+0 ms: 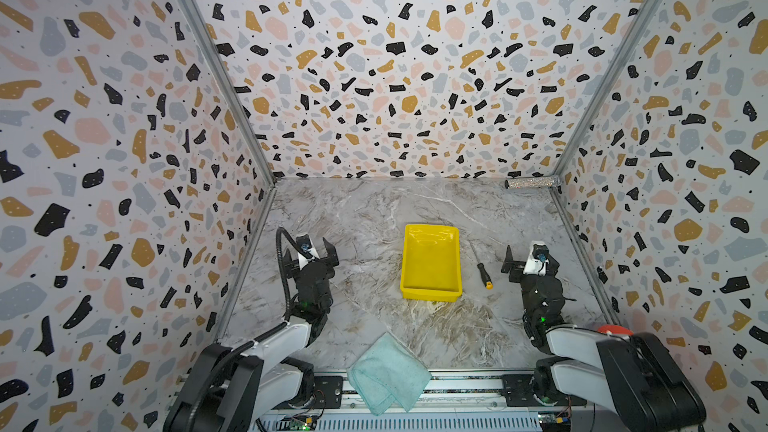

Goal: Put the screwdriver in the bin
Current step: 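Reach the right gripper down to the screwdriver handle and close on it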

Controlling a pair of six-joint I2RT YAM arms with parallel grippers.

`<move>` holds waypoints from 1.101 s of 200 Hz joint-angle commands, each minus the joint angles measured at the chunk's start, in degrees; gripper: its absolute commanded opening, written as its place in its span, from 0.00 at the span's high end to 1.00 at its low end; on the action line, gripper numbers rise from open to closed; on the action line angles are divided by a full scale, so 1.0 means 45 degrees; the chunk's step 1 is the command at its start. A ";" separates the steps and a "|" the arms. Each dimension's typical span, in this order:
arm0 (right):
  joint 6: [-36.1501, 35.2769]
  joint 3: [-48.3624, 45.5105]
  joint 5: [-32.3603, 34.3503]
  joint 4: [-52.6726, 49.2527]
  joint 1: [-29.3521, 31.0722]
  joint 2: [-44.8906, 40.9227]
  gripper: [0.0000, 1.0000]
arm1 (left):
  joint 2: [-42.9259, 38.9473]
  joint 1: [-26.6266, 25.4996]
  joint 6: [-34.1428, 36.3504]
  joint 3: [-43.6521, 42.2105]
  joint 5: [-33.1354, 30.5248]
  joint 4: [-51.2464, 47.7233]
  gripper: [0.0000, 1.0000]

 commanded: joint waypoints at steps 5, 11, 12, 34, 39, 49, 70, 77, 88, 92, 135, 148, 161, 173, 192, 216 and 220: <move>0.2974 0.3173 0.1271 -0.8658 0.0179 -0.2716 0.01 | -0.1633 -0.0544 -0.0776 0.0572 -0.0623 -0.3088 0.00; 0.4017 0.3641 0.1334 -0.9864 0.0158 -0.3024 0.01 | -0.2044 -0.0552 -0.1189 0.1014 0.0410 -0.4177 0.00; 0.4269 0.3680 0.1378 -1.0133 0.0156 -0.3056 0.01 | -0.2134 -0.0556 -0.1263 0.1091 0.0554 -0.4413 0.00; 0.6824 0.3284 -0.0056 -1.2905 -0.0421 -0.3502 0.00 | -0.3244 -0.0831 -0.2639 0.1697 0.3320 -0.7002 0.00; 0.6994 0.2945 -0.0087 -1.2904 -0.0472 -0.3544 0.01 | -0.3523 -0.0949 -0.2900 0.1468 0.3502 -0.7420 0.00; 0.7507 0.2236 0.0070 -1.2741 -0.0408 -0.3843 0.01 | -0.4130 -0.1099 -0.3411 0.0825 0.3873 -0.7798 0.00; 0.7290 0.0877 -0.0102 -1.1705 0.0052 -0.5016 0.00 | -0.5356 -0.1082 -0.4074 -0.0288 0.4803 -0.7426 0.00; 0.7095 0.0883 -0.0143 -1.1716 0.0159 -0.5284 0.00 | -0.5647 -0.1079 -0.3937 -0.0359 0.4843 -0.7357 0.00; 0.7138 0.0640 -0.0042 -1.1471 0.0276 -0.5411 0.00 | -0.5821 -0.1092 -0.4263 -0.0628 0.4203 -0.7209 0.00; 0.7097 0.0662 -0.0116 -1.1453 0.0272 -0.5398 0.00 | -0.5805 -0.1070 -0.4372 -0.0657 0.4037 -0.7209 0.00; 0.7012 0.0989 -0.0079 -1.1348 0.0557 -0.4645 0.00 | -0.5367 -0.1067 -0.4466 0.0351 0.3409 -0.8812 0.00; 0.6739 0.1230 -0.0094 -1.1438 0.0975 -0.4445 0.01 | -0.5249 -0.1070 -0.4280 0.0693 0.3421 -0.9353 0.00; 0.6592 0.1905 0.0175 -1.2067 0.1709 -0.4033 0.01 | -0.4965 -0.1073 -0.4853 0.0928 0.2563 -1.0245 0.00; 0.6664 0.3040 0.0869 -1.3105 0.2561 -0.3199 0.01 | -0.4636 -0.1067 -0.5662 0.0741 0.1778 -1.0769 0.00; 0.6831 0.5007 0.1041 -1.4745 0.3097 -0.1045 0.06 | -0.4090 -0.1050 -0.6626 0.1007 0.1436 -1.1655 0.00; 0.6539 0.7282 -0.0417 -1.7451 0.2654 0.1279 0.02 | -0.3951 -0.1051 -0.6582 0.1108 0.1462 -1.1720 0.00; 0.6359 0.7474 -0.1020 -1.7521 0.2503 0.1556 0.02 | -0.3999 -0.1049 -0.6647 0.1149 0.1336 -1.1826 0.00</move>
